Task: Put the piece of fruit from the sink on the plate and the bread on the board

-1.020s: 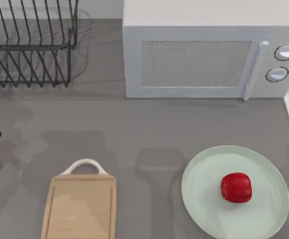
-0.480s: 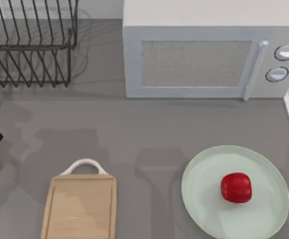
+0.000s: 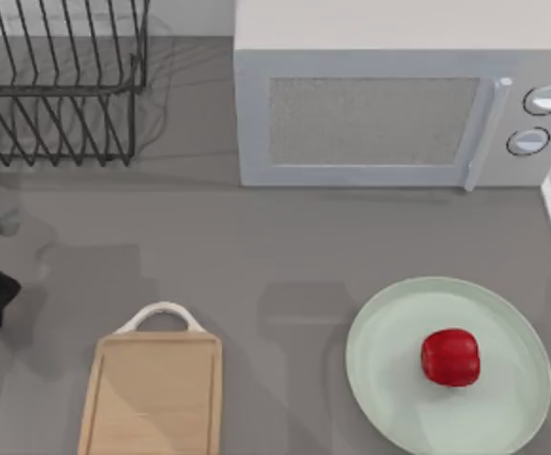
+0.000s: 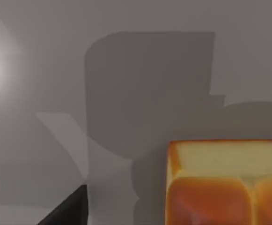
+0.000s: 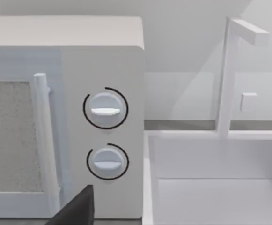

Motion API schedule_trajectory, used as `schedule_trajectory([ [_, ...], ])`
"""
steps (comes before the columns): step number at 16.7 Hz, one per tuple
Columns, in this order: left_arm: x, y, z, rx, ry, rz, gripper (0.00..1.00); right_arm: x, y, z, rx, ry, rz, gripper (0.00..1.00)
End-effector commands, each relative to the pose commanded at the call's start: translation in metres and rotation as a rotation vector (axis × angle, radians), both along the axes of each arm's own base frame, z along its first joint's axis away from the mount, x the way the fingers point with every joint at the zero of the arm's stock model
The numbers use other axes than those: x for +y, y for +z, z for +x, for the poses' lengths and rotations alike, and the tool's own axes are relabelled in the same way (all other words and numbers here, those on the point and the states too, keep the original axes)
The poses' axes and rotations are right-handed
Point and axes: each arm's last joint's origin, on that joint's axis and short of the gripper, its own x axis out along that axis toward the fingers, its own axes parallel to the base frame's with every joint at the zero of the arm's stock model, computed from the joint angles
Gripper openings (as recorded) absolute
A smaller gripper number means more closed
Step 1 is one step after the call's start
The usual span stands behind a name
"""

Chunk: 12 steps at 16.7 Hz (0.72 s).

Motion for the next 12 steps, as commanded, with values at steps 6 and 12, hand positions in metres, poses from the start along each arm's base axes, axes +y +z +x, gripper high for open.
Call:
schedule_trajectory([
  [6, 0.0000, 0.0000, 0.0000, 0.000, 0.000, 0.000, 0.77, 0.0000, 0.0000, 0.0000, 0.000, 0.000, 0.000, 1.00],
  [12, 0.0000, 0.0000, 0.0000, 0.000, 0.000, 0.000, 0.32, 0.0000, 0.0000, 0.0000, 0.000, 0.000, 0.000, 1.00],
])
